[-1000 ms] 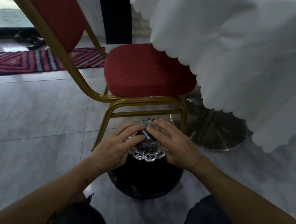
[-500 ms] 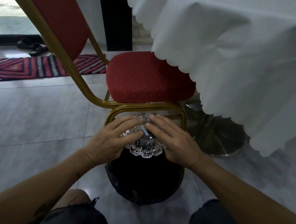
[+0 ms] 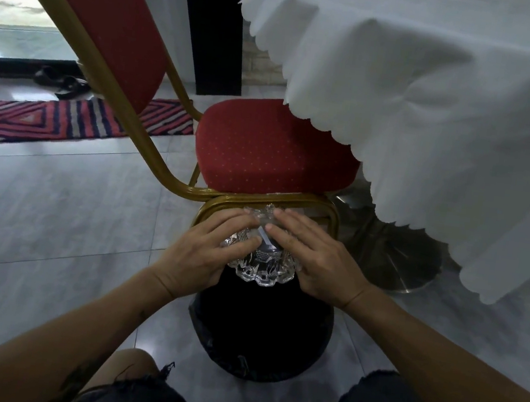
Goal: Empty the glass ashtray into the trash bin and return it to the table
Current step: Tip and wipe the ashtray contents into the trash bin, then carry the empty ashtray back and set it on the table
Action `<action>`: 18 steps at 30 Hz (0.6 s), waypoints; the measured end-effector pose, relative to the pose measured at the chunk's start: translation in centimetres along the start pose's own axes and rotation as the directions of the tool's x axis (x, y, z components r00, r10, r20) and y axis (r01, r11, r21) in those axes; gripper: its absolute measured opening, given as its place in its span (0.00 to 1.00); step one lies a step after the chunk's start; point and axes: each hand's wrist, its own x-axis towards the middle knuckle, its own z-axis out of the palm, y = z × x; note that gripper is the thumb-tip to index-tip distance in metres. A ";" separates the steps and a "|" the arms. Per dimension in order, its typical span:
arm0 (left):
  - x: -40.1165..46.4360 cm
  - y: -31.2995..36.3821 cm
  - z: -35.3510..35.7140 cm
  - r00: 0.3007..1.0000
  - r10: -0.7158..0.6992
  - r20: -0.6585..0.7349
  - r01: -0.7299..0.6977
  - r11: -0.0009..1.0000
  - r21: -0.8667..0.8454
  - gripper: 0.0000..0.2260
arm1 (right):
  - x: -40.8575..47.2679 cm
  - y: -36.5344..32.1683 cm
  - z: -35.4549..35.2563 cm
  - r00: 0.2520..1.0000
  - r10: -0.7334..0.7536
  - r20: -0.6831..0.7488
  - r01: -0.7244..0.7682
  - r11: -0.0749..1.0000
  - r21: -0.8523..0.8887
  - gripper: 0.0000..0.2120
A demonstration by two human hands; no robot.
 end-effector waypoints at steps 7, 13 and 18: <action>-0.9 1.2 -0.2 0.932 -0.312 0.183 0.356 0.881 -0.311 0.26 | -0.2 -1.0 0.2 0.938 0.278 0.205 -0.322 0.919 0.227 0.34; -1.0 2.2 0.7 0.693 -0.653 0.304 0.683 0.462 -0.565 0.18 | 0.2 -1.8 0.5 0.793 0.575 0.202 -0.573 0.588 0.571 0.26; -1.5 2.8 2.0 0.429 -0.751 0.502 0.781 0.029 -0.624 0.19 | 0.2 -1.8 1.8 0.730 0.607 0.316 -0.641 0.446 0.625 0.31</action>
